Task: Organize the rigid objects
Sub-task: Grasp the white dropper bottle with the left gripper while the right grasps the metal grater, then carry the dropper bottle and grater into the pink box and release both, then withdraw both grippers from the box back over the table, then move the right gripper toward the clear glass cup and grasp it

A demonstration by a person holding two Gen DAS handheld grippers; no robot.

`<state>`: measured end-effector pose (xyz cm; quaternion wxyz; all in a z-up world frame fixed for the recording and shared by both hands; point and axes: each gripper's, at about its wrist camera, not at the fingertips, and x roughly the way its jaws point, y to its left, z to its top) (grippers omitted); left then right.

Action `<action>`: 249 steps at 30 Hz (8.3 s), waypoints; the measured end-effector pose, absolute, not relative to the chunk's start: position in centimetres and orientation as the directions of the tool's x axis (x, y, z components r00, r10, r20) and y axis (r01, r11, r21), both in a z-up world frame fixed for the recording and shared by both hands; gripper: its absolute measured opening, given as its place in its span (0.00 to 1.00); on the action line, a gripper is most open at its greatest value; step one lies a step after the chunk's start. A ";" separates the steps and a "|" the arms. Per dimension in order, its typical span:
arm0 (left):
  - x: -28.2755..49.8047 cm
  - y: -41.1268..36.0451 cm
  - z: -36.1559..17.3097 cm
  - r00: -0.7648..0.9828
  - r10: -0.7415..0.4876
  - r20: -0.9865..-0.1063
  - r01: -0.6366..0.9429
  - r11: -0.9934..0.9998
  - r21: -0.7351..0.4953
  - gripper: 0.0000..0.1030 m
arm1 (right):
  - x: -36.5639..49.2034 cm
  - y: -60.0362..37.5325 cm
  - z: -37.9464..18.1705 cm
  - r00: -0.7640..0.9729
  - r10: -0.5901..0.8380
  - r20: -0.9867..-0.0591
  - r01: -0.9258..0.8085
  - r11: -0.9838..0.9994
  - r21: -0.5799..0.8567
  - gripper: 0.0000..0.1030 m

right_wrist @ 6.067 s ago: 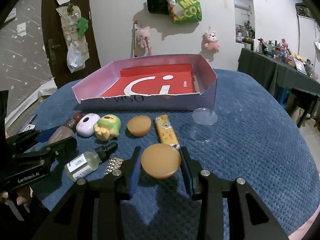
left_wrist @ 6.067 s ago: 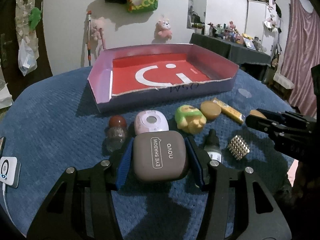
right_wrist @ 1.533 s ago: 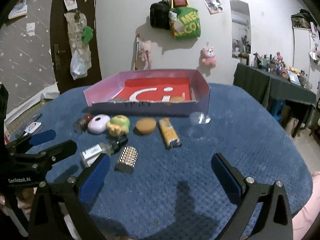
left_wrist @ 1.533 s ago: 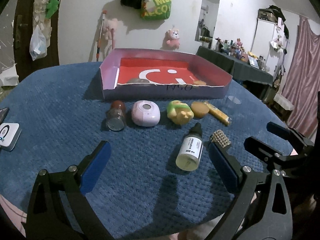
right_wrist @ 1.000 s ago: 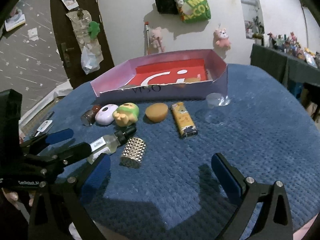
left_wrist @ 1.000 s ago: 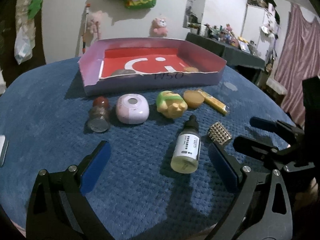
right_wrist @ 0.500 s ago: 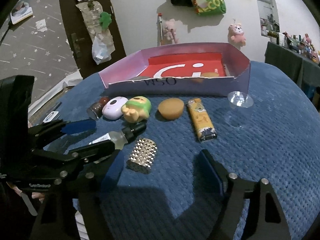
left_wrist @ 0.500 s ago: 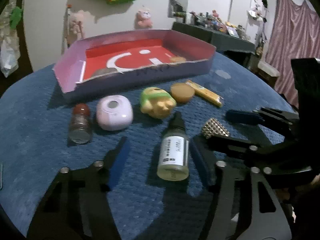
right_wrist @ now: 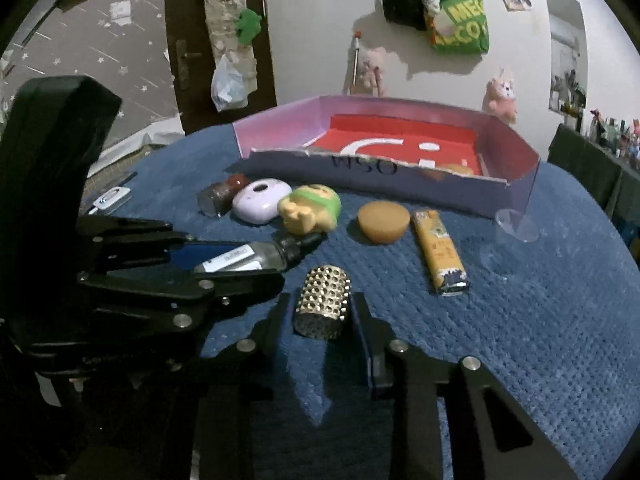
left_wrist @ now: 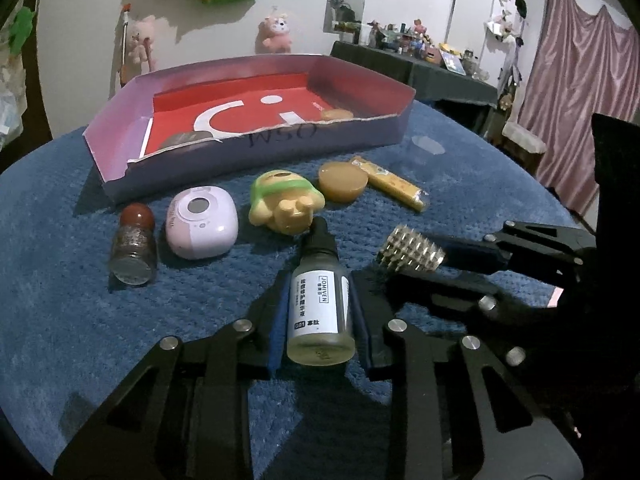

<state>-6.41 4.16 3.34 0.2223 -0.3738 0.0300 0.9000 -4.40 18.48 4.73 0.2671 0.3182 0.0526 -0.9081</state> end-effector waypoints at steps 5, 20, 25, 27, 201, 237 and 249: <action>-6.0 3.9 4.4 -0.646 0.379 -0.663 -0.419 -0.902 -0.107 0.26 | -4.0 19.4 6.3 -0.673 -0.482 -0.561 0.517 -0.849 0.110 0.27; -5.7 3.5 5.2 -0.663 0.387 -0.641 -0.415 -0.902 -0.115 0.26 | -3.7 20.3 7.0 -0.688 -0.481 -0.543 0.498 -0.857 0.130 0.27; -5.9 3.5 6.2 -0.666 0.394 -0.634 -0.417 -0.901 -0.121 0.26 | -3.8 20.3 7.1 -0.692 -0.480 -0.539 0.496 -0.859 0.128 0.26; -6.4 3.5 7.0 -0.668 0.397 -0.629 -0.418 -0.900 -0.125 0.26 | -4.0 20.2 7.4 -0.693 -0.481 -0.537 0.495 -0.859 0.130 0.26; -3.3 -0.7 6.1 -0.825 0.172 -0.538 -0.136 -0.985 -0.107 0.85 | -1.9 22.3 7.1 -0.822 -0.247 -0.513 0.245 -0.967 0.073 1.00; -13.1 -5.0 3.9 -0.630 0.227 -0.742 -0.136 -0.974 -0.183 0.35 | -15.6 26.9 5.8 -0.621 -0.139 -0.771 0.085 -0.990 0.109 0.62; -12.3 -4.5 5.9 -0.663 0.250 -0.705 -0.161 -0.968 -0.192 0.28 | -14.6 26.8 8.1 -0.652 -0.207 -0.729 0.152 -0.978 0.141 0.41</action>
